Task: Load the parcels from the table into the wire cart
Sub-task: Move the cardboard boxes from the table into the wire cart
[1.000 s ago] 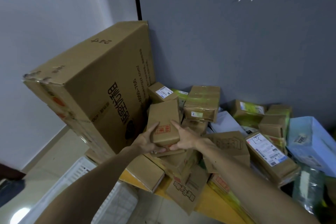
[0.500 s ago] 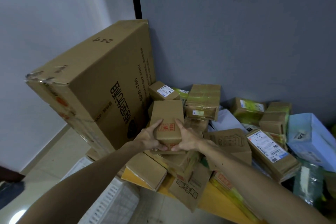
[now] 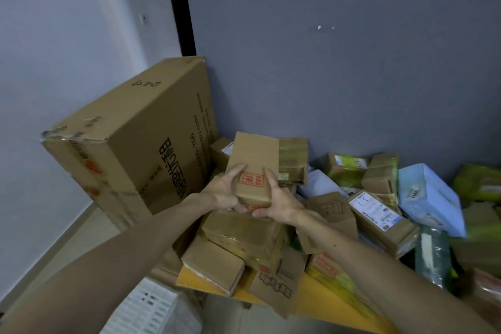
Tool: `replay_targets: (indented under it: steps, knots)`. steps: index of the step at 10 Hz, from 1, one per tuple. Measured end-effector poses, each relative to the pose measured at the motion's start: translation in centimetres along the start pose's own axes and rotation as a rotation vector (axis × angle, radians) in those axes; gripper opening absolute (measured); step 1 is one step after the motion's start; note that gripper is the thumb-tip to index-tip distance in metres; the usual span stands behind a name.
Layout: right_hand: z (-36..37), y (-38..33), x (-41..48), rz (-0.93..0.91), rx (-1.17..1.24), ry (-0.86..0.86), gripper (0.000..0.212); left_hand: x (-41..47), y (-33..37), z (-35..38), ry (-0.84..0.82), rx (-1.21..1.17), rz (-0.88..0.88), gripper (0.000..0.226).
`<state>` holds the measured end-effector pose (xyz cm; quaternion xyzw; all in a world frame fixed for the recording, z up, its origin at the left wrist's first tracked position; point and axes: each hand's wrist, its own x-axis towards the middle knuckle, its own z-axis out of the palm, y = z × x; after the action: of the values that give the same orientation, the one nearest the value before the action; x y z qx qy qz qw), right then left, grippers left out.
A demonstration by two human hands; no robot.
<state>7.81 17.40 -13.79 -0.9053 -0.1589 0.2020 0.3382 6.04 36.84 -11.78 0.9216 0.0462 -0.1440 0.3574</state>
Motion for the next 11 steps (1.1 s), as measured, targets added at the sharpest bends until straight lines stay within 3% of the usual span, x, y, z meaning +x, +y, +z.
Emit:
replay_targets:
  steps: [4, 7, 9, 11]
  knots:
    - [0.1, -0.9, -9.5, 0.144, 0.019, 0.303, 0.124, -2.0, 3.7, 2.0, -0.085, 0.12, 0.386, 0.127]
    - [0.5, 2.5, -20.3, 0.262, 0.123, 0.535, 0.122, -5.9, 9.3, 8.7, -0.22, 0.193, 0.63, 0.128]
    - [0.1, 6.9, -28.1, 0.316, 0.156, 0.68, 0.103, -8.6, 14.7, 15.3, -0.292, 0.254, 0.742, 0.132]
    - [-0.8, 12.1, -37.2, 0.38, 0.192, 0.759, 0.122, -13.6, 20.9, 22.5, -0.397, 0.272, 0.845, 0.131]
